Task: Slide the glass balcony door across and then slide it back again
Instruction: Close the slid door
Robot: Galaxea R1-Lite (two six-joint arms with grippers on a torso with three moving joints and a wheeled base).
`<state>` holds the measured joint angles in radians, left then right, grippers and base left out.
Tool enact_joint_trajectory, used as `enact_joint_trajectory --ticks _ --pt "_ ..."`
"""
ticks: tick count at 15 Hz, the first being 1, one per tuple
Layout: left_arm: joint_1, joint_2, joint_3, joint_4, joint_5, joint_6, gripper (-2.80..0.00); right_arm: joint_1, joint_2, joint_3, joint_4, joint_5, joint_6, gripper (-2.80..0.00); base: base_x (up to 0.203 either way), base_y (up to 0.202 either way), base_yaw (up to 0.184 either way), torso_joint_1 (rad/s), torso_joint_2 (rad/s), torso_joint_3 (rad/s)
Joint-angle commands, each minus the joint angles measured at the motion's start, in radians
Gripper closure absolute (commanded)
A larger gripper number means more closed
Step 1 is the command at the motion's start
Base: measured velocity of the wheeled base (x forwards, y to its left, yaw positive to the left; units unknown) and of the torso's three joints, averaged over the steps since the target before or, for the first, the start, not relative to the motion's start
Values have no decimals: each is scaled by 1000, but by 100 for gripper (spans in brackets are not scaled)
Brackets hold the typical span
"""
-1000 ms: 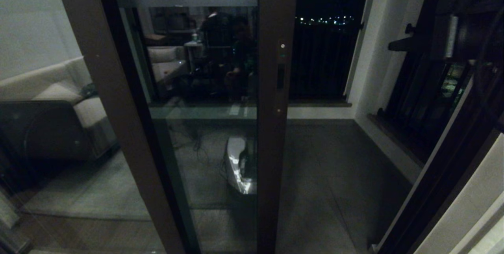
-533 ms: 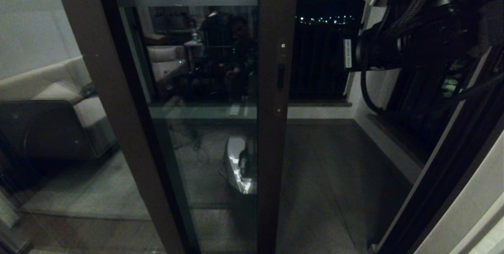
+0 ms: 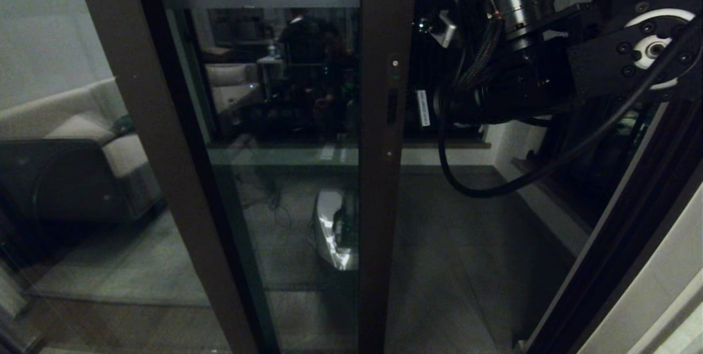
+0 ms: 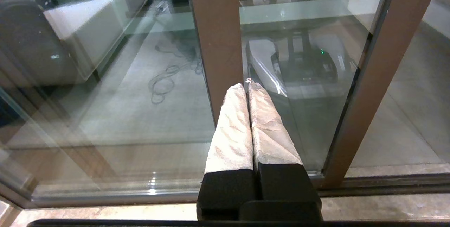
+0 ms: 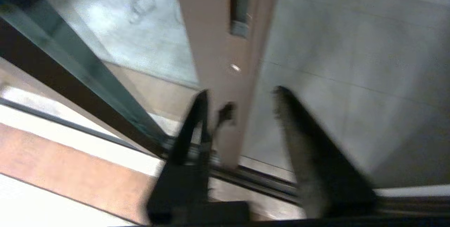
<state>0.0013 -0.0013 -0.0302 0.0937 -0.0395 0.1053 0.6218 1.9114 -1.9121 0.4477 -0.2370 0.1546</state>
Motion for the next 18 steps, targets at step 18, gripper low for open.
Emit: enact_joint_trajectory --ticks 18 --pt "0 0 1 0 0 1 0 -69 119 -45 -169 -54 56 -280 0 0 0 0 0 0"
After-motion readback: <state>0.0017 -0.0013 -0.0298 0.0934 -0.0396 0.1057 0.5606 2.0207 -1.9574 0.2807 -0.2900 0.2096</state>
